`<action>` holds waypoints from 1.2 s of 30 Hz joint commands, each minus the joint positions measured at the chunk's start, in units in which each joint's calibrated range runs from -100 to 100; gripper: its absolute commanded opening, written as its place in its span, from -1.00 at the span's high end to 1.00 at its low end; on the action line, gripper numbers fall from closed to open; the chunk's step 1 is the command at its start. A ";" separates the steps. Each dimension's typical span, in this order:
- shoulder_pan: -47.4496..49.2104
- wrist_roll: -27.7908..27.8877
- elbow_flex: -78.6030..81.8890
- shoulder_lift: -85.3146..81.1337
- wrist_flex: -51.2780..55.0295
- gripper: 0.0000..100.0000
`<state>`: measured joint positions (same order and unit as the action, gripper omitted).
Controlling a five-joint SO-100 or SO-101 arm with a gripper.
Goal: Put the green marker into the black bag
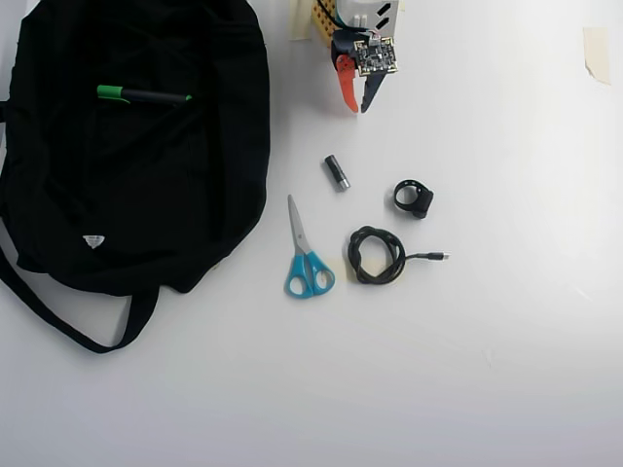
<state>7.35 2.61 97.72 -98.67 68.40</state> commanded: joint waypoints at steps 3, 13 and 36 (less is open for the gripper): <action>0.28 -0.04 1.65 -0.75 4.38 0.95; -0.24 0.01 1.65 -0.75 4.38 0.95; -0.32 0.01 1.65 -0.66 4.38 0.95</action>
